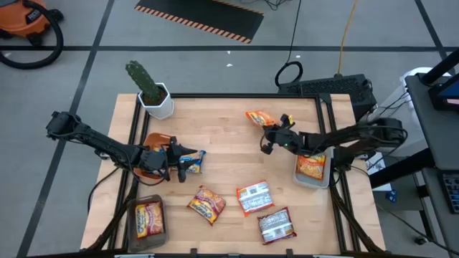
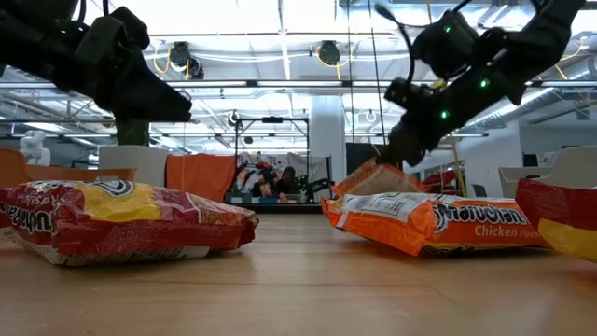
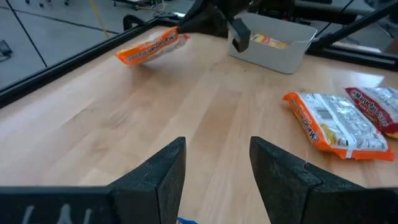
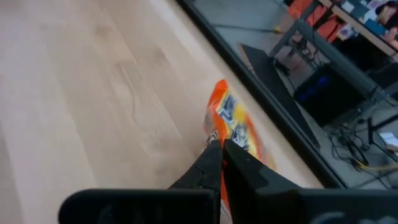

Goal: Sort Maruchan noodles
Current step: Put the top orange noodle pack into the white bin

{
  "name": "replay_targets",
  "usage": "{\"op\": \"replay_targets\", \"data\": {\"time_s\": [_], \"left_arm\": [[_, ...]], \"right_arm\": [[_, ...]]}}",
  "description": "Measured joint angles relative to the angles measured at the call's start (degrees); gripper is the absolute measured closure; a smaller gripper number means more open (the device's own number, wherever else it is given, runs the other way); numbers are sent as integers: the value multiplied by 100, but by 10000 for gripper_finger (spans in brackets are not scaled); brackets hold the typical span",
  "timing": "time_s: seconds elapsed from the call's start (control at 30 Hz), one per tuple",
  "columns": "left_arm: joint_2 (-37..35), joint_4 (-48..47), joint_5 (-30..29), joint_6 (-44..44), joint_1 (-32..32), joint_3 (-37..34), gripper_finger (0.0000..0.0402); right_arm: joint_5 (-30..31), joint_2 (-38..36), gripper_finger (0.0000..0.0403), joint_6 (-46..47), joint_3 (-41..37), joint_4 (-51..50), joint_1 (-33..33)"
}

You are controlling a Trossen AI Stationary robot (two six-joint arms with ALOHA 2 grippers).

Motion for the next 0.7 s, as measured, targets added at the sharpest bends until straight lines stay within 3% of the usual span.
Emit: {"op": "replay_targets", "data": {"time_s": [0.23, 0.5, 0.7], "left_arm": [[287, 784, -24, 409, -55, 9, 217], [1324, 2279, -28, 1238, -166, 30, 217], [2016, 2385, -35, 1715, -87, 518, 217]], "right_arm": [[-492, -607, 402, 280, 0, 6, 121], [-1831, -839, 403, 953, 59, 108, 145], [-2103, -749, 403, 1077, 133, 117, 358]]}}
